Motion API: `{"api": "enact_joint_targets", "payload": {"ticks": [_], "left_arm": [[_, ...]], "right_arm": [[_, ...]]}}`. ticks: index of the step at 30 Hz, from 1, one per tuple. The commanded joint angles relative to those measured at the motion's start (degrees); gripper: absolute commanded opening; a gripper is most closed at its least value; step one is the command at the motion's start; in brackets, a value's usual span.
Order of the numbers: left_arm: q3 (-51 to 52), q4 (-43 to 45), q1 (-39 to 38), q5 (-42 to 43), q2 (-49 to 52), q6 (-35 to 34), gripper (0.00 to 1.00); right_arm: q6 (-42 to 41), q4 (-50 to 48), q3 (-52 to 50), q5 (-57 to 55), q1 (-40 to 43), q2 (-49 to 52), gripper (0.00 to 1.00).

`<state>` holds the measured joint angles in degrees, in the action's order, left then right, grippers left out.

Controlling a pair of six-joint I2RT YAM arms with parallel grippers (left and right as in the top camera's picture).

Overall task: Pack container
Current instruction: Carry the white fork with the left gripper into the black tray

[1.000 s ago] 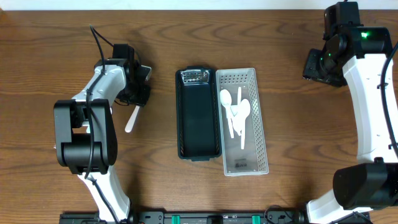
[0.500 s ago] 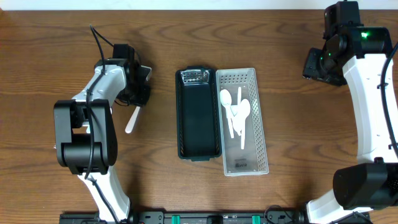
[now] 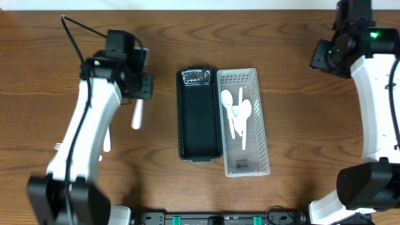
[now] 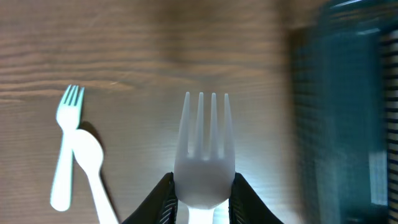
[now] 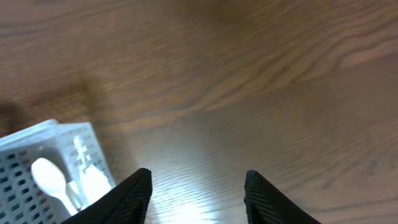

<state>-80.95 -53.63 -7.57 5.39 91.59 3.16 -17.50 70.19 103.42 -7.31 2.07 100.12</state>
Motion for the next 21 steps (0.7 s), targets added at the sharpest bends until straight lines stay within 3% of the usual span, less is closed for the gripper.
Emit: {"api": "enact_joint_targets", "payload": {"ticks": [1, 7, 21], "left_arm": [[-1.0, -0.7, -6.3, -0.4, -5.0, -8.4, 0.06], [-1.0, 0.2, -14.3, -0.4, -5.3, -19.0, 0.06], [-1.0, 7.8, -21.2, 0.2, 10.2, -24.0, 0.06]], "right_arm": [[3.5, -0.2, -0.1, 0.2, 3.3, -0.1, 0.54], [5.6, 1.0, -0.1, 0.3, 7.9, -0.1, 0.56], [5.8, 2.1, -0.1, 1.8, 8.7, -0.1, 0.57]]}}
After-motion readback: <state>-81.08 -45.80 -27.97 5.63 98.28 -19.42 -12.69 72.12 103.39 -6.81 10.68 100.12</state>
